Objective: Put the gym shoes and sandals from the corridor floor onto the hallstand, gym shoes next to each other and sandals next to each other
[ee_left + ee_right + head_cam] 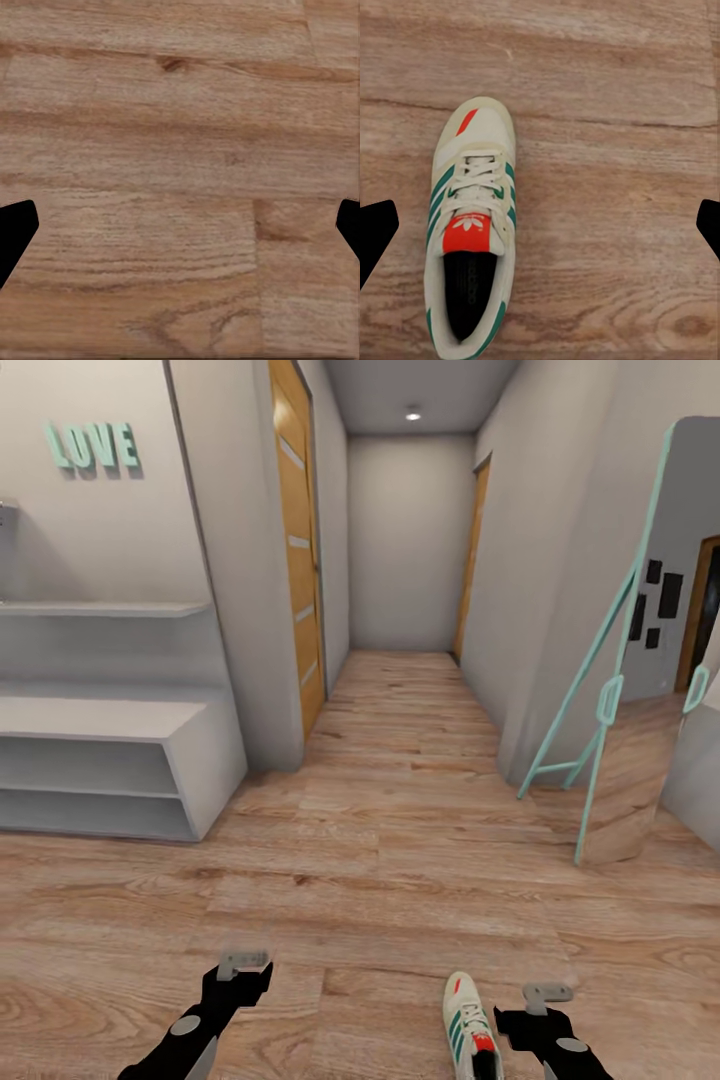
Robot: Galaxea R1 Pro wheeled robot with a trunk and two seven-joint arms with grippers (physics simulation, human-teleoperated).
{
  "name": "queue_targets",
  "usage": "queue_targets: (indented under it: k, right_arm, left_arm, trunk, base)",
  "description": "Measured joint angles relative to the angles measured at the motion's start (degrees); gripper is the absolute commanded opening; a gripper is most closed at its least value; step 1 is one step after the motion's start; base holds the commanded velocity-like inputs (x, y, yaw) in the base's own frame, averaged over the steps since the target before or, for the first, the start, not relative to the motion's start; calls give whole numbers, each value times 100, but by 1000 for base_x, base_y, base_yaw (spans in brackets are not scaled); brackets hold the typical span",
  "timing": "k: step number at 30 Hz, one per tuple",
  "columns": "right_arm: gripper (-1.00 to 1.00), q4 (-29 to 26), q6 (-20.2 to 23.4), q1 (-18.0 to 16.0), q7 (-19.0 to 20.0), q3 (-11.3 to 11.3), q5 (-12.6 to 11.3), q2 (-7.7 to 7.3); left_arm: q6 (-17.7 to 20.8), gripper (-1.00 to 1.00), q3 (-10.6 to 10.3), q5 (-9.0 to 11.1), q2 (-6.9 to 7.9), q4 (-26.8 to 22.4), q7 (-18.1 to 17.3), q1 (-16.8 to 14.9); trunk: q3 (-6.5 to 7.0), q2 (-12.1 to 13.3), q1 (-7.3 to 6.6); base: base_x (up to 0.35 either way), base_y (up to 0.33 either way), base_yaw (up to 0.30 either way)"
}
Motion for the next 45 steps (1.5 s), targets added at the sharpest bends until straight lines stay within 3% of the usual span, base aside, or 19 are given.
queue_targets:
  k: [25,37,45]
  right_arm:
    - [100,0,-2,3,0,-9,-4,0]
    - [100,-1,0,2,-4,-10,-79,7]
    - [100,-16,2,1,-12,-14,-307,13]
  left_arm:
    - [0,100,0,0,3,10,0,-1]
    - [-1,100,0,0,-3,16,0,-1]
    - [-40,100,0,7,3,-16,0,6]
  trunk:
    - [-676,-1003,549]
    - [-1047,-1020,581]
    - [-1060,-1021,581]
  base:
    - [0,0,79]
    - [0,0,-53]
    - [0,0,-11]
